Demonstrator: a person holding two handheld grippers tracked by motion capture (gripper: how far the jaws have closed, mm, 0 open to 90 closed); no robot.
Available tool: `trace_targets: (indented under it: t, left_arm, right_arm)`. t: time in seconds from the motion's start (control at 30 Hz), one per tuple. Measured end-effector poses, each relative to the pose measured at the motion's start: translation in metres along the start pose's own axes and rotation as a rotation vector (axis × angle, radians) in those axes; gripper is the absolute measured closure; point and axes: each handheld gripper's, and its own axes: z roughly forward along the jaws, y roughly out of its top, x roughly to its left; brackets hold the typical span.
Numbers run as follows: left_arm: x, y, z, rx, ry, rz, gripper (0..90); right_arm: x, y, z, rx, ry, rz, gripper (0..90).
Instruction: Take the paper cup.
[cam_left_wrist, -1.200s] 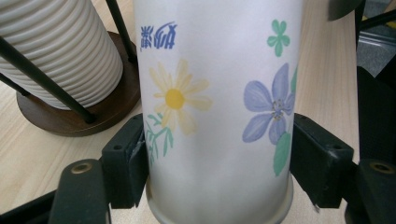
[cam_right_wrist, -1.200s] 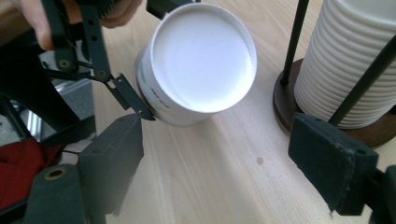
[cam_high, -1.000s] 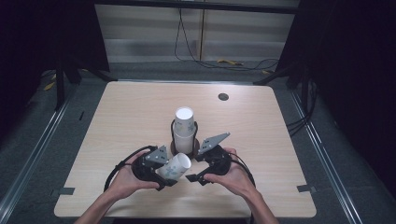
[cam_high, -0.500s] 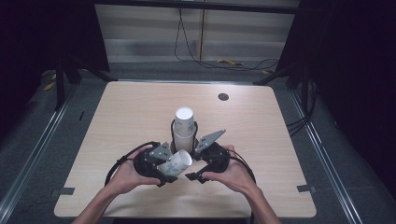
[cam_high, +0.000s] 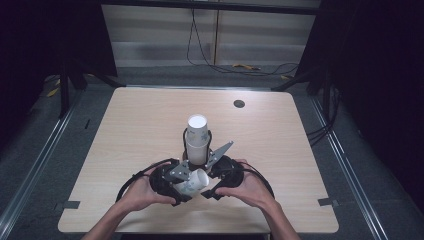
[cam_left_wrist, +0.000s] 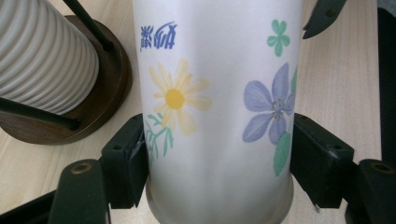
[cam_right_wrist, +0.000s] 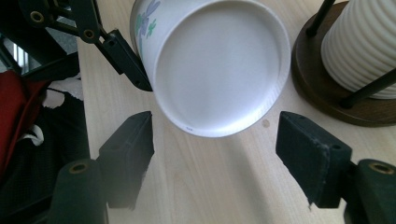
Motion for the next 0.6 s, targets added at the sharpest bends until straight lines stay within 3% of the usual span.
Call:
trace_targets:
  t: [0.23,0.43,0.6]
  left_arm:
    - [-0.0029,0.0025,0.0028,0.006,-0.009,0.014,28.6]
    - [-0.0062,0.0051,0.0064,0.056,-0.012,0.056,28.6]
    - [-0.0094,0.0059,0.0096,0.055,-0.024,0.054,28.6]
  right_arm:
    - [-0.0013,-0.0003,0.0017,0.001,0.008,0.014,27.9]
    - [-0.0006,-0.0006,0.001,0.002,0.014,0.008,25.5]
    - [0.0024,0.0018,0.0057,0.005,0.03,-0.002,25.6]
